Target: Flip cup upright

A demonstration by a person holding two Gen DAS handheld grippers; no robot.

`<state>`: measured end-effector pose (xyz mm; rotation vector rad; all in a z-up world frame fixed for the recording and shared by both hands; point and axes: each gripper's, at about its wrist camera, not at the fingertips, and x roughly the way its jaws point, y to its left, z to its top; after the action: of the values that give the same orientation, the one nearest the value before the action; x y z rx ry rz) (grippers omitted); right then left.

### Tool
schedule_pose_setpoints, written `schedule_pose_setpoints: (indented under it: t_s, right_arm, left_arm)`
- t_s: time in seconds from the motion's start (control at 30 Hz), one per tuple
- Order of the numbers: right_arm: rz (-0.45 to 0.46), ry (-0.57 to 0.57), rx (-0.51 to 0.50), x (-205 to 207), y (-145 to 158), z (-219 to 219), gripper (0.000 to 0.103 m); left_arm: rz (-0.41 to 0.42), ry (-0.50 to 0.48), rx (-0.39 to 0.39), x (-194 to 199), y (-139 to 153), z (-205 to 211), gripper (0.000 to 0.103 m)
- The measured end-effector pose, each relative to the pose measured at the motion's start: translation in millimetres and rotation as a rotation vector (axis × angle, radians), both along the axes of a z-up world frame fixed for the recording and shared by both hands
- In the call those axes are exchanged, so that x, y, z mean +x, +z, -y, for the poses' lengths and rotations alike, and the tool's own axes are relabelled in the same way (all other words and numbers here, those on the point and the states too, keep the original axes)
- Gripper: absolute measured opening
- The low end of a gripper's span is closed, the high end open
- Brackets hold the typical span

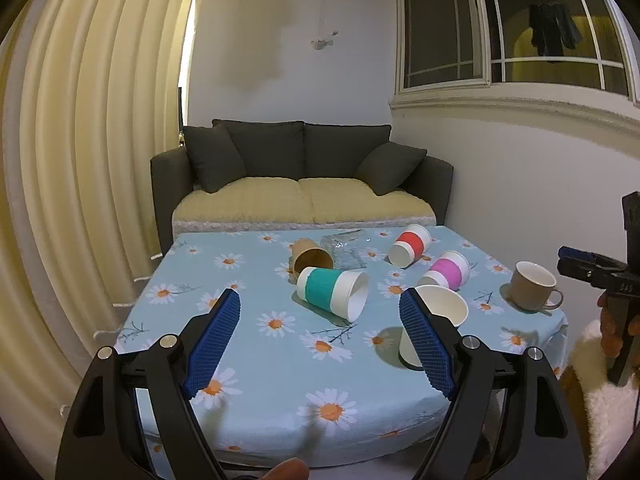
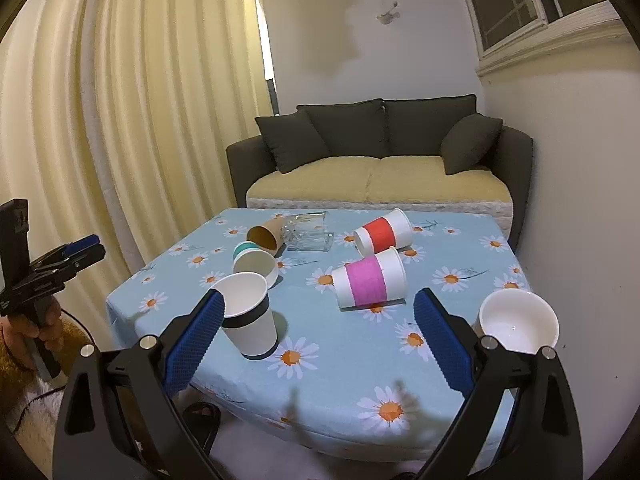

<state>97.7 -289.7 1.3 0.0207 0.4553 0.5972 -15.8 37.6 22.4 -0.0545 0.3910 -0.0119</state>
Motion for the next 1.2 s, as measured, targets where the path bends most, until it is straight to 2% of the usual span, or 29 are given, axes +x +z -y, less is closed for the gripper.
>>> schedule_pose_setpoints:
  t_s: [0.6,1.2]
  right_arm:
    - [0.007,-0.019,-0.006,-7.6,-0.6,-6.3,0.095]
    - [0.022,-0.027,0.018,-9.5,2.7,0.1,0.097]
  left_arm:
    - [0.016,-0.019,-0.02,-0.8,1.1,3.9,0.08]
    - [0.013,-0.027,0.006,2.6,0.7,19.4,0.08]
